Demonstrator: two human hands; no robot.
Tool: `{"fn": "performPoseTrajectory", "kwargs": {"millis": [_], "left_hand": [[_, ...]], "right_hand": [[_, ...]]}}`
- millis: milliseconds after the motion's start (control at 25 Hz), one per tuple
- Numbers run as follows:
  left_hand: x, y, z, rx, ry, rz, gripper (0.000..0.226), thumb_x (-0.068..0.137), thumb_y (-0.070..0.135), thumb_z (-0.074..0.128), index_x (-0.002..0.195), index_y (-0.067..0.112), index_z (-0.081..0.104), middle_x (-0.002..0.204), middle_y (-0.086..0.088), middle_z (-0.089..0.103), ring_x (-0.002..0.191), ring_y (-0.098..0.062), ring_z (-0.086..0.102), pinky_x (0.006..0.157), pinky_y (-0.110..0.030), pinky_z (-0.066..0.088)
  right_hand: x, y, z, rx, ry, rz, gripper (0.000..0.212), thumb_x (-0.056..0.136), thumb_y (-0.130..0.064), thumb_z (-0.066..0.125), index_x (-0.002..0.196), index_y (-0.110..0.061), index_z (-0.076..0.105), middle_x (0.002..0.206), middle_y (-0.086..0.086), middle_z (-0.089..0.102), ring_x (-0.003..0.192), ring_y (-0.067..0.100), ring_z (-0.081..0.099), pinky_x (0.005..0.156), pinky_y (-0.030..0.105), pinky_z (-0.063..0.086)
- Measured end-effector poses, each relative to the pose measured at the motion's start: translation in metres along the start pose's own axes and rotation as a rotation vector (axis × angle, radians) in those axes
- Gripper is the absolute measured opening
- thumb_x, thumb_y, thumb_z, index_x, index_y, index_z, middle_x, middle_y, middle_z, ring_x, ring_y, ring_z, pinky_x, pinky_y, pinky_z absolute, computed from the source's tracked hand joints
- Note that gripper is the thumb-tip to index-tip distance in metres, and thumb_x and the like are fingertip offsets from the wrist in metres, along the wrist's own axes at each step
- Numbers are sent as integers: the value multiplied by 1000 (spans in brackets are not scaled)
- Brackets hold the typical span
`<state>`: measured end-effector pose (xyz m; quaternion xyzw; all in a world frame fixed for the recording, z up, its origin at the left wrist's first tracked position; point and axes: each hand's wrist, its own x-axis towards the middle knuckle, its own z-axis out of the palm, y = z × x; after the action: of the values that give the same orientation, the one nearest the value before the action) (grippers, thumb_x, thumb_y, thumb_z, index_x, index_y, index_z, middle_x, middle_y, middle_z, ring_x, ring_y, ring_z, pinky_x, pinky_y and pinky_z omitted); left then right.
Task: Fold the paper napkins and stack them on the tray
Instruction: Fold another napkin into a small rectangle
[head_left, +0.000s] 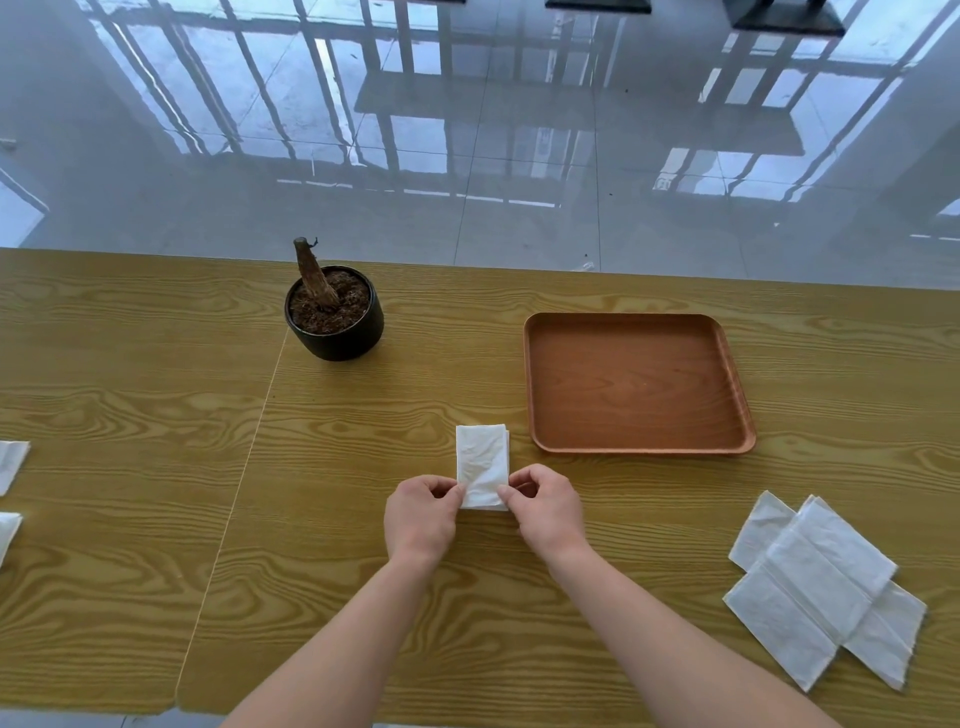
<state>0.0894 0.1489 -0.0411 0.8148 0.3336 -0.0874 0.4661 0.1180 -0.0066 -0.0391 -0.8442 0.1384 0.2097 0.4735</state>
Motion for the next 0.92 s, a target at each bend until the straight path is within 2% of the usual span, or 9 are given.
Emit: {"fn": "performPoseTrajectory", "kwargs": {"millis": [440,920], "left_hand": [[3,-2,0,-6,-5,-3,9,84,30,75,76,27,74,75,17,71,76,-2,66,71,-26,53],[4,0,-1,48,-6,11,7,82,34,76,78,33,70,72,13,70,69,-3,65,62,-25,51]], "right_hand": [[2,1,2,-94,-1,-24,11,83,-32,73,78,-26,65,75,-9,67,75,13,65,70,45,60],[3,2,0,-143,-2,-35,11,81,-35,72,80,-25,66,75,-10,66,74,12,66,70,42,60]]}}
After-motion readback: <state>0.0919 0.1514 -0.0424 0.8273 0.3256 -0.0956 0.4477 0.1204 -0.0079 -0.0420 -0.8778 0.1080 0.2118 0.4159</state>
